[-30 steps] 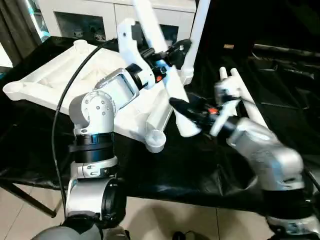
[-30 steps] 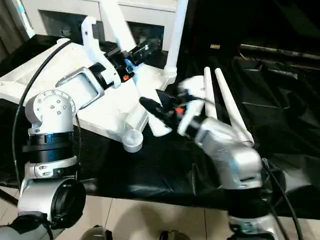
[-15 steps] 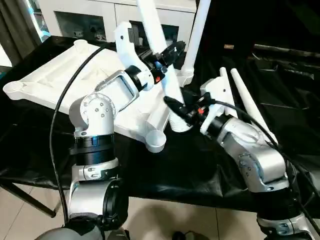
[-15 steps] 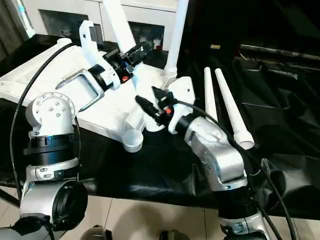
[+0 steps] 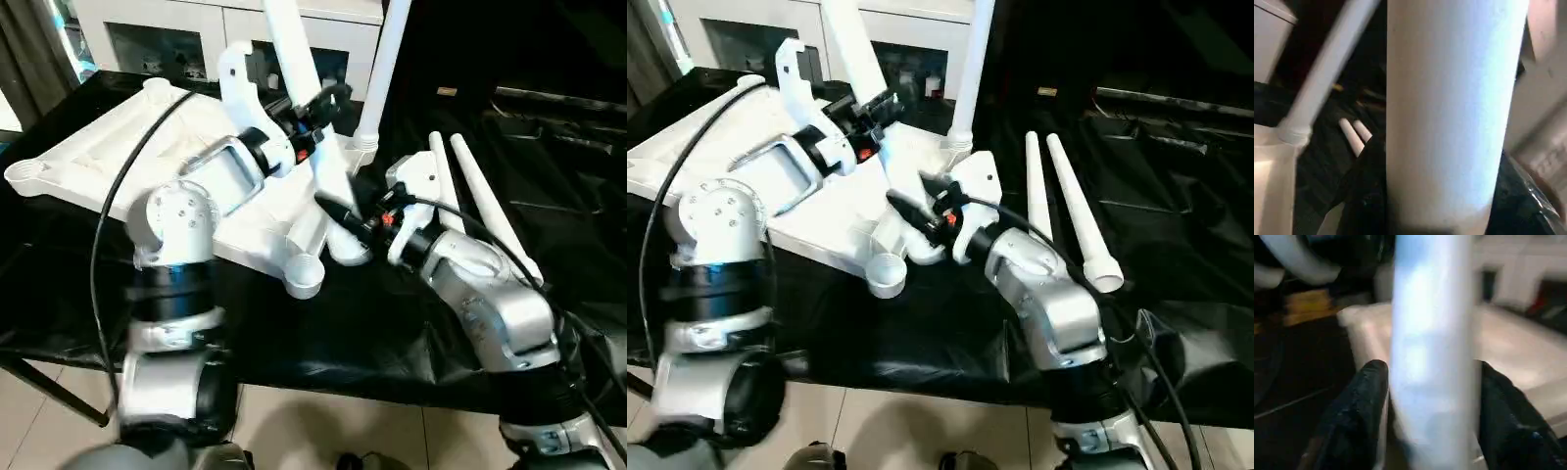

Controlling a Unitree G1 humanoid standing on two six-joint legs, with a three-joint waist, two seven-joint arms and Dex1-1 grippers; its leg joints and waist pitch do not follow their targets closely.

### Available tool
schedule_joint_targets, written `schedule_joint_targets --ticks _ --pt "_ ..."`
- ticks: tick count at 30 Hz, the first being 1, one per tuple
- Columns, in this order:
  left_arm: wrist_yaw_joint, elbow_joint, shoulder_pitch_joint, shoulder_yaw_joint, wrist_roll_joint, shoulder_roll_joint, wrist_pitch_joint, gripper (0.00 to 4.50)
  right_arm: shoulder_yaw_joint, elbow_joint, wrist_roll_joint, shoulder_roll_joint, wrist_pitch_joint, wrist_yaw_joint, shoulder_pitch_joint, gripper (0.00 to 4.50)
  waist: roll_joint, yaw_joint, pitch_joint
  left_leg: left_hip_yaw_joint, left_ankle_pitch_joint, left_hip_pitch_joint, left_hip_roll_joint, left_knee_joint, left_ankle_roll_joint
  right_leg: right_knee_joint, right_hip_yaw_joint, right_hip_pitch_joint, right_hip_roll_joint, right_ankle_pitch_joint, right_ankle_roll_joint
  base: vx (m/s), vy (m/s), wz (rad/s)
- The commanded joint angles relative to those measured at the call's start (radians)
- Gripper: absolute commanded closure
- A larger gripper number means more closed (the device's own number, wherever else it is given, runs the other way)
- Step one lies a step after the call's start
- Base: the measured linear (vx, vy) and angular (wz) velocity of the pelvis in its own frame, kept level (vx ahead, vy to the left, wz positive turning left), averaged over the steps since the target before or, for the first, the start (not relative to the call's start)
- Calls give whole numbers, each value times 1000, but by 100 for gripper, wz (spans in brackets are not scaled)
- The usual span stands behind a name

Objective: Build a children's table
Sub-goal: Pick table leg

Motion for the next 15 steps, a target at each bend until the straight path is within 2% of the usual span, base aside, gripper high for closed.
schedule_joint_targets --ticks 1,2,3,4,5,9,11,15 --pt "-119 -17 1 -51 -57 39 46 265 -34 8 77 -36 110 54 -27 154 -2 1 -82 -1 -132 13 11 -65 33 -72 39 70 -60 -247 -95 0 0 0" --pt "-160 -23 5 -64 -74 62 68 266 -48 8 104 -51 139 73 -32 152 -2 3 -84 -2 -128 14 9 -65 32 -67 39 75 -61 -240 -104 0 0 0" --pt "-166 -24 5 -66 -76 66 71 266 -49 8 108 -54 145 76 -33 152 -1 4 -84 0 -123 14 10 -65 27 -66 41 73 -61 -230 -113 0 0 0" --pt "-220 -33 9 -88 -96 99 98 265 -65 9 145 -74 196 100 -42 151 -1 4 -82 1 -126 15 10 -65 25 -68 41 72 -61 -230 -117 0 0 0" --pt "-228 -35 10 -92 -98 104 101 266 -66 8 150 -77 201 105 -43 151 -1 5 -83 0 -127 14 9 -65 23 -66 40 75 -63 -233 -123 0 0 0" --pt "-338 -66 14 -122 -156 158 145 266 -82 -14 223 -130 285 187 -54 151 1 6 -81 2 -141 16 10 -65 12 -70 41 75 -64 -269 -125 0 0 0" --pt "-355 -64 8 -118 -164 163 154 266 -82 -23 243 -147 313 210 -58 151 0 7 -80 2 -143 16 10 -65 7 -74 41 75 -64 -286 -118 0 0 0" --pt "-376 -49 7 -132 -157 176 138 266 -78 -23 253 -157 334 215 -63 188 0 9 -79 1 -162 18 11 -66 -8 -83 39 71 -67 -363 -89 0 0 0"
